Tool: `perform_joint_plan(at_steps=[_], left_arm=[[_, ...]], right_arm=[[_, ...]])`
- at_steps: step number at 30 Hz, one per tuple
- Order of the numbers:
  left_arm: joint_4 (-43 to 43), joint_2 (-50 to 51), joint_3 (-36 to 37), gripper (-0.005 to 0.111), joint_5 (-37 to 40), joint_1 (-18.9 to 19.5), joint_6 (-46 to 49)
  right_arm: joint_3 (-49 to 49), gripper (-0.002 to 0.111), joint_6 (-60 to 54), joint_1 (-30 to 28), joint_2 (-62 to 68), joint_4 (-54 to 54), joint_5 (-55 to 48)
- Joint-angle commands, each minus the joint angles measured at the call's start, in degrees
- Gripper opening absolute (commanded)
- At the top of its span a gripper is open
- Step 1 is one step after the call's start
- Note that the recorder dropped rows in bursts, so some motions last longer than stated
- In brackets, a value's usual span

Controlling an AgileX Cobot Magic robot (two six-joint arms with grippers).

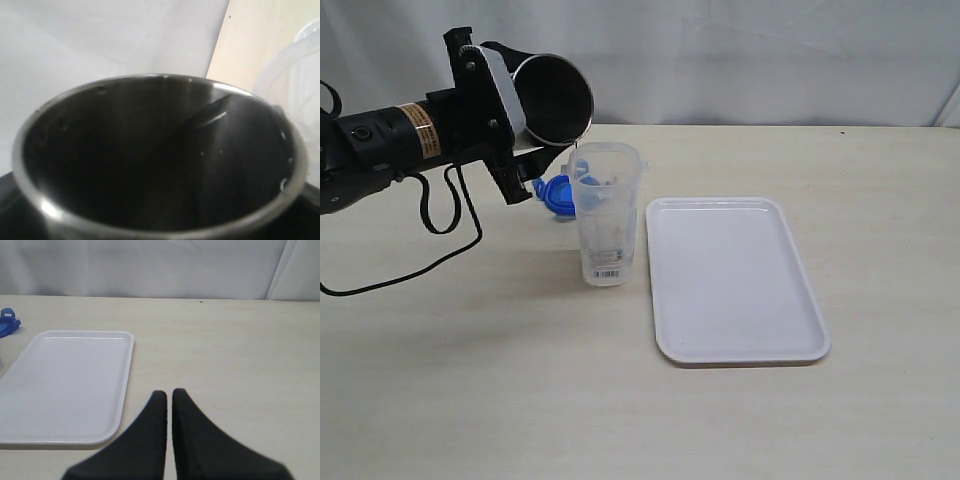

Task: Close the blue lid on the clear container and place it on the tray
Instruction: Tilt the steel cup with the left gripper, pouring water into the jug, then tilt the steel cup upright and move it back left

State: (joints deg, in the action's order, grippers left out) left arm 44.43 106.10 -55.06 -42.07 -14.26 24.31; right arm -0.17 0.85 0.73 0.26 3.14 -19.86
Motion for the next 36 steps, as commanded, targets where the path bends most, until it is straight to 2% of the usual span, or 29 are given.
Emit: perform_joint_plan(at_steps=[1, 18, 23, 29, 32, 34, 36], left_arm=[[-1.6, -1.2, -1.0, 0.0, -3.4, -0.5, -3.9], [-2.4, -1.2, -1.0, 0.0, -3.4, -0.5, -18.0], [-9.6, -1.2, -1.0, 0.0, -2.9, -0.4, -21.0], [-11.3, 0.5, -1.0, 0.0, -2.0, -0.4, -31.8], [-17.5, 1.8, -1.0, 0.0, -1.9, -0.4, -32.6], [-20.0, 2.9, -1.0, 0.0, -2.8, 0.6, -35.8], [-18.4, 4.0, -1.0, 0.0, -5.4, 2.8, -43.0]], right_arm=[[0.2, 0.004, -0.4, 0.1, -0.3, 0.1, 0.6], [0.2, 0.004, -0.4, 0.1, -0.3, 0.1, 0.6], [0.2, 0.004, -0.4, 0.1, -0.3, 0.1, 0.6], [0.2, 0.004, -0.4, 0.1, -0.3, 0.1, 0.6], [0.2, 0.004, -0.4, 0.1, -0.3, 0.1, 0.6], [0.2, 0.004, -0.4, 0.1, -0.3, 0.1, 0.6], [0.2, 0.004, -0.4, 0.1, -0.3, 0.1, 0.6]])
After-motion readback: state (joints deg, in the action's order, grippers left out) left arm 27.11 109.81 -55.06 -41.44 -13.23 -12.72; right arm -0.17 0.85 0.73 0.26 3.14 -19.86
